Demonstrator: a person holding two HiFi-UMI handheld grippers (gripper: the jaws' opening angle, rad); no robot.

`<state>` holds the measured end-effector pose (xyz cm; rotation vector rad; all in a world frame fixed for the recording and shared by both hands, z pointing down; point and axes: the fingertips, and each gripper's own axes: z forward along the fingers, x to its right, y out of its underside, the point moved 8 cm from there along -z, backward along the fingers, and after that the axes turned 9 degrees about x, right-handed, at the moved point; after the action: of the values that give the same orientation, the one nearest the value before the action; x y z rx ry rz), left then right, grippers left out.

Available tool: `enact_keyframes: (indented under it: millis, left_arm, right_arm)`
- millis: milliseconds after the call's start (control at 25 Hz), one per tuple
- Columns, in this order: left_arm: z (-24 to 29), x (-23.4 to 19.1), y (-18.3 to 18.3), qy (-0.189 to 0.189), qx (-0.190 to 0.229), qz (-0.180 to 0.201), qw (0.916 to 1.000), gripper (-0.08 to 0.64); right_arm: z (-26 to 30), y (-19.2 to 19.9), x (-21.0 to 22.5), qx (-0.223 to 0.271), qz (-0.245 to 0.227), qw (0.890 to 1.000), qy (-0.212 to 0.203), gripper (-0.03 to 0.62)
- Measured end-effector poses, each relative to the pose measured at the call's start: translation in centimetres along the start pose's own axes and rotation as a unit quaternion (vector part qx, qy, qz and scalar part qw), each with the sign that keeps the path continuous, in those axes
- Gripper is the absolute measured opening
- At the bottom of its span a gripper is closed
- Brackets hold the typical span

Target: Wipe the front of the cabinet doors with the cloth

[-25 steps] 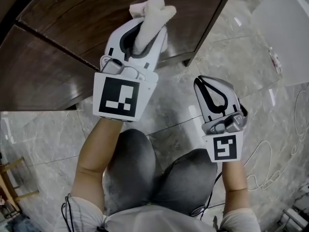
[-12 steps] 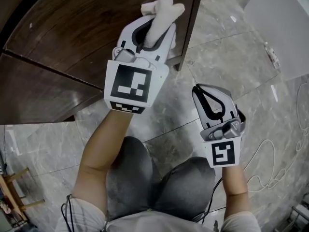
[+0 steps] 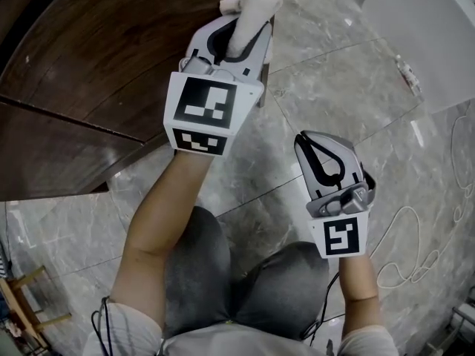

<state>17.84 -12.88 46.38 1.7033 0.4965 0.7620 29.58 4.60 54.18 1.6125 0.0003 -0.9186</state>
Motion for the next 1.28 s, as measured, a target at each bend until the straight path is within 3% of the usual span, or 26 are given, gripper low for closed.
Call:
enact_keyframes:
  millis: [280,560,640,760,880,1080,1280]
  left_arm:
    - [-0.1,0.6,-0.4,0.012,0.020,-0.029,0.9993,0.104]
    - [-5.9,-0.3,-1.4,0.038,0.032,-0.028,0.9984,0.104]
    - [-8.9,-0.8,-1.8,0.052,0.027,-0.014,0.9982,0.104]
    - [-14.6,-2.2,-2.3,0.069,0.006,0.036,0.9970,0.104]
    - [-21.0,-5.1,-2.4,0.044,-0.026,0.058,0.9970,0.104]
    - [-30.8,-9.7,-1.4,-0.030,-0.089,0.058,0.9939,0.104]
    - [-35.5,-12.0,1.4,-0.085,-0.114,0.073,0.9872,0.104]
  right_arm:
    - [-0.6,0.0,0.3,-0.004,-0.001,1.000,0.000,0.051]
    - [2.7,-2.2,-2.3,0.005,-0.020,0.999,-0.032,0.051]
    - [4.0,-3.0,-3.3,0.007,-0.024,0.999,-0.046,0.051]
    - [6.2,-4.4,-5.0,0.011,-0.028,0.997,-0.070,0.051]
    - [8.8,-6.1,-6.7,0.024,-0.047,0.994,-0.096,0.051]
    - [13.0,-7.4,-8.8,0.032,-0.050,0.991,-0.117,0.051]
    - [15.8,-7.7,-10.4,0.030,-0.039,0.990,-0.129,0.051]
